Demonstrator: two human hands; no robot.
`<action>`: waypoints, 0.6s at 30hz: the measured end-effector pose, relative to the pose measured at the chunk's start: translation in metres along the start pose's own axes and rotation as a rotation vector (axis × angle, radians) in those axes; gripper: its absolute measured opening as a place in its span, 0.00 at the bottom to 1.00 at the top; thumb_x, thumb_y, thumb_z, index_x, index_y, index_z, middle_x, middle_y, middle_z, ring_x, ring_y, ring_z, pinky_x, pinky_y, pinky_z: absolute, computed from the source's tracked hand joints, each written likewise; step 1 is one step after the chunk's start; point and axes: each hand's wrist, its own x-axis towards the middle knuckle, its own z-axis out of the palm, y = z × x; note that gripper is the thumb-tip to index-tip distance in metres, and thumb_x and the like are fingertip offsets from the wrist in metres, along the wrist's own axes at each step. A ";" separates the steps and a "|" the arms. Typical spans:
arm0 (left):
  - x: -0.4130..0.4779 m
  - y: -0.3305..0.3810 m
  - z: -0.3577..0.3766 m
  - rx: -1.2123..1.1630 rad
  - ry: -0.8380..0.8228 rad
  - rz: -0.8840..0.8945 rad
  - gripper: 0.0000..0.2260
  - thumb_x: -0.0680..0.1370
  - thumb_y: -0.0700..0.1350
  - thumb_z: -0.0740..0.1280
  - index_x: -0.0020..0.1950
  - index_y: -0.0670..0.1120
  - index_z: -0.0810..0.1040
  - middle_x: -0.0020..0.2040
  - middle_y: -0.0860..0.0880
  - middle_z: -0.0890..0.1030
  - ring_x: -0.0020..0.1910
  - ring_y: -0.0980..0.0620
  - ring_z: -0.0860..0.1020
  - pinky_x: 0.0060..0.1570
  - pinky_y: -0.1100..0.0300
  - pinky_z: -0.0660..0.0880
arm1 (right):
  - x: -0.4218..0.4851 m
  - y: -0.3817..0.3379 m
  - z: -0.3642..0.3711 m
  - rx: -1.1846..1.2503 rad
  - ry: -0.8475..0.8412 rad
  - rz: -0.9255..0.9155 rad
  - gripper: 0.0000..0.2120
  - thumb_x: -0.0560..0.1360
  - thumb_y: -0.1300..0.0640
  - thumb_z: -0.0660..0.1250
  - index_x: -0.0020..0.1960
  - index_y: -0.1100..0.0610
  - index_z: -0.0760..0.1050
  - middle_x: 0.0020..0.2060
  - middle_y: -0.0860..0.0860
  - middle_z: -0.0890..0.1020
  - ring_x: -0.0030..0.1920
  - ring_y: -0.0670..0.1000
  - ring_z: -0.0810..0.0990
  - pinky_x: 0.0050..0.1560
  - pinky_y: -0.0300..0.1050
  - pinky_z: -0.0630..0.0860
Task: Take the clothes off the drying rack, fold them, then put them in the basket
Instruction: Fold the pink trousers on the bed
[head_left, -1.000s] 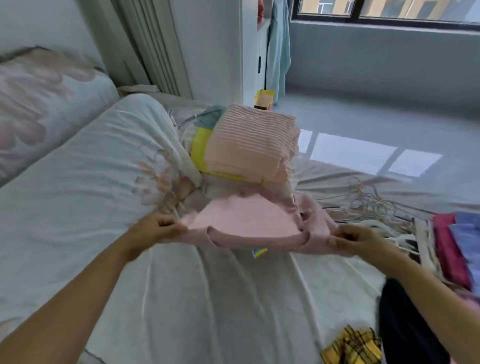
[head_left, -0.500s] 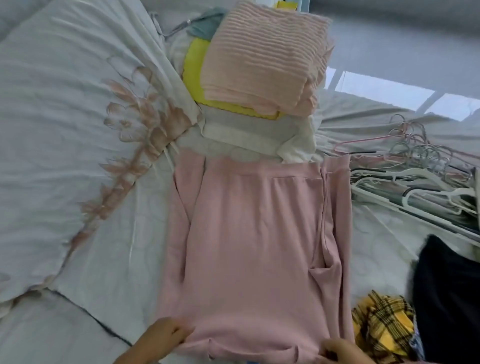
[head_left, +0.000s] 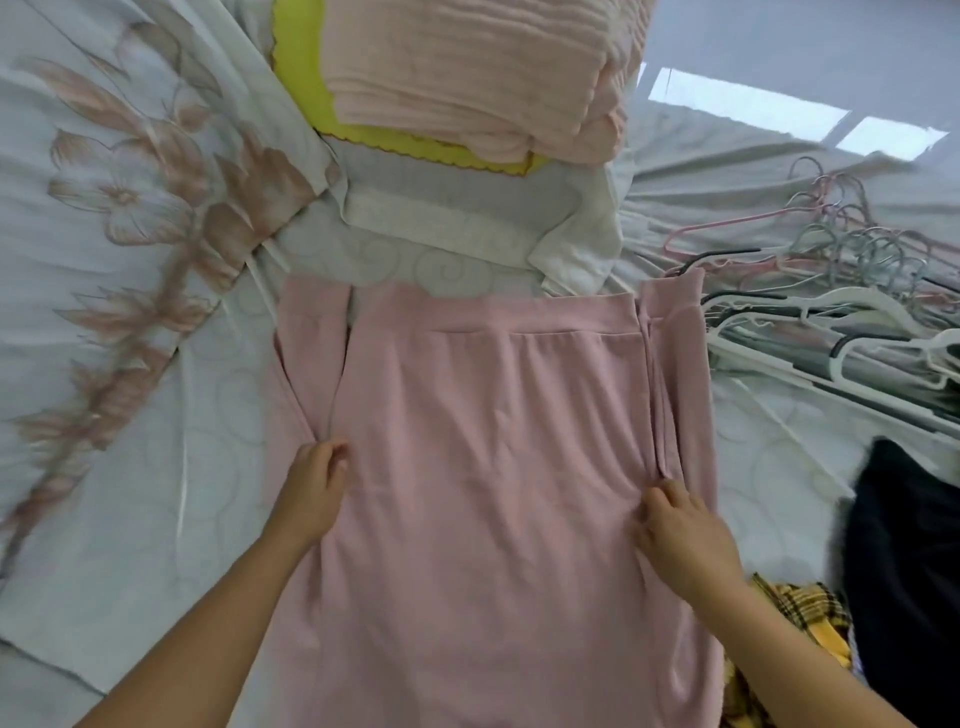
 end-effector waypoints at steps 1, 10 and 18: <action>0.008 0.000 0.001 -0.022 0.014 -0.026 0.13 0.78 0.34 0.60 0.62 0.34 0.73 0.59 0.35 0.72 0.59 0.38 0.72 0.63 0.52 0.66 | -0.002 0.013 0.001 -0.012 -0.041 0.089 0.12 0.80 0.47 0.52 0.59 0.51 0.67 0.61 0.50 0.71 0.59 0.53 0.73 0.52 0.47 0.70; 0.046 0.010 -0.015 -0.357 -0.009 -0.135 0.12 0.81 0.38 0.57 0.63 0.41 0.73 0.62 0.41 0.76 0.61 0.43 0.74 0.65 0.48 0.68 | 0.012 0.044 -0.027 0.196 0.048 0.234 0.10 0.76 0.51 0.56 0.47 0.54 0.73 0.47 0.58 0.80 0.46 0.61 0.78 0.41 0.49 0.71; 0.128 0.057 -0.022 -0.991 -0.039 -0.384 0.11 0.82 0.47 0.57 0.49 0.44 0.76 0.42 0.49 0.77 0.38 0.55 0.76 0.36 0.65 0.75 | 0.120 -0.036 -0.058 0.490 0.347 0.183 0.32 0.75 0.60 0.64 0.74 0.62 0.54 0.70 0.65 0.61 0.69 0.63 0.62 0.67 0.53 0.60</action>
